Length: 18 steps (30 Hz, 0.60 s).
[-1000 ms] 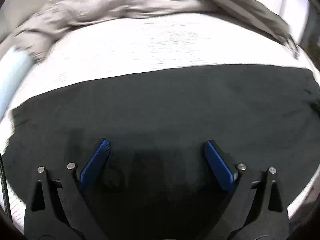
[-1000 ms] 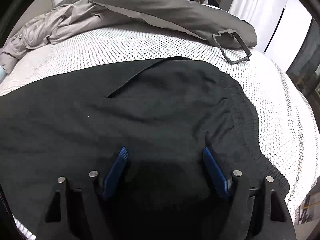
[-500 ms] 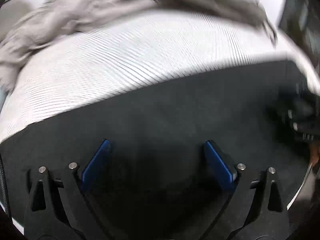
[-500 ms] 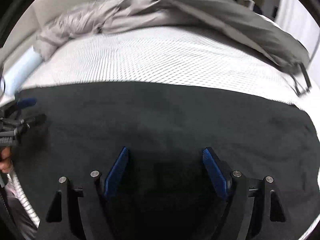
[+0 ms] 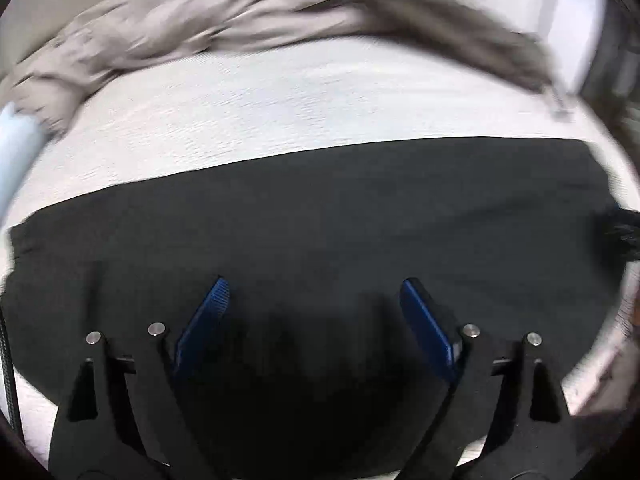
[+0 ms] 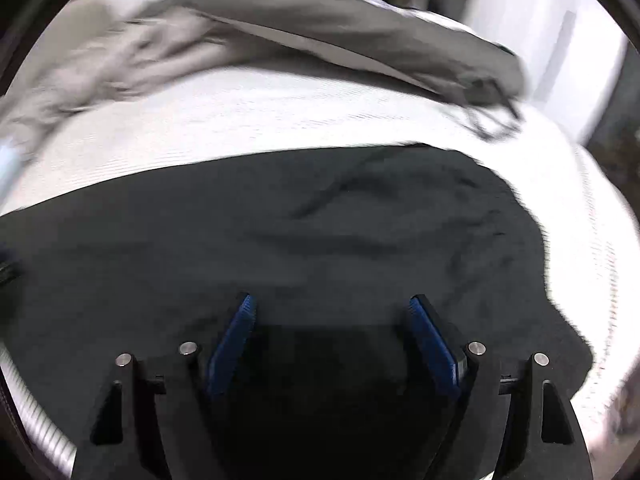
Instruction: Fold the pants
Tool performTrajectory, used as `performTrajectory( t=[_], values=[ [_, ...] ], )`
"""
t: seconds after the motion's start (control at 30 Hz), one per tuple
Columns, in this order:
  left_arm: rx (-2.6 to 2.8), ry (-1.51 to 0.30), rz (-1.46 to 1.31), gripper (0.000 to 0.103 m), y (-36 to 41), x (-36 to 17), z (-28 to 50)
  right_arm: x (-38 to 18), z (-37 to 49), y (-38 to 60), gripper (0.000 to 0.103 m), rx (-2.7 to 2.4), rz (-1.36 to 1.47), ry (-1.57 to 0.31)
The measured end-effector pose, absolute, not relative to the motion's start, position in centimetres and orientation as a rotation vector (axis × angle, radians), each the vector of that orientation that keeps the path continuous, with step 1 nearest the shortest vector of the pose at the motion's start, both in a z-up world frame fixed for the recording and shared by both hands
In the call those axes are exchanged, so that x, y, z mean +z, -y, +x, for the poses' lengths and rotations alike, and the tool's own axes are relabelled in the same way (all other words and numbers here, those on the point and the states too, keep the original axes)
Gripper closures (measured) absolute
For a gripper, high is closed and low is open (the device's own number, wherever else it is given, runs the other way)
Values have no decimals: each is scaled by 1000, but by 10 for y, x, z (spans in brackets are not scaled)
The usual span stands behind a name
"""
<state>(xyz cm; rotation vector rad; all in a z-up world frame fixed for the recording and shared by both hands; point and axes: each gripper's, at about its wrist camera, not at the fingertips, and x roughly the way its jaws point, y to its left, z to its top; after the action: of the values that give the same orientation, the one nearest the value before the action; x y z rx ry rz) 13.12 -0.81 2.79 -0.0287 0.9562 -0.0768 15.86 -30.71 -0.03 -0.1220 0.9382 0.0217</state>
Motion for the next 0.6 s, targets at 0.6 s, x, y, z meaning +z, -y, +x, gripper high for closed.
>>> performTrajectory(
  t=[0.6],
  values=[
    [-320,-917,15,13,98,20,125,-2,37,461,23,-5,472,-890]
  ],
)
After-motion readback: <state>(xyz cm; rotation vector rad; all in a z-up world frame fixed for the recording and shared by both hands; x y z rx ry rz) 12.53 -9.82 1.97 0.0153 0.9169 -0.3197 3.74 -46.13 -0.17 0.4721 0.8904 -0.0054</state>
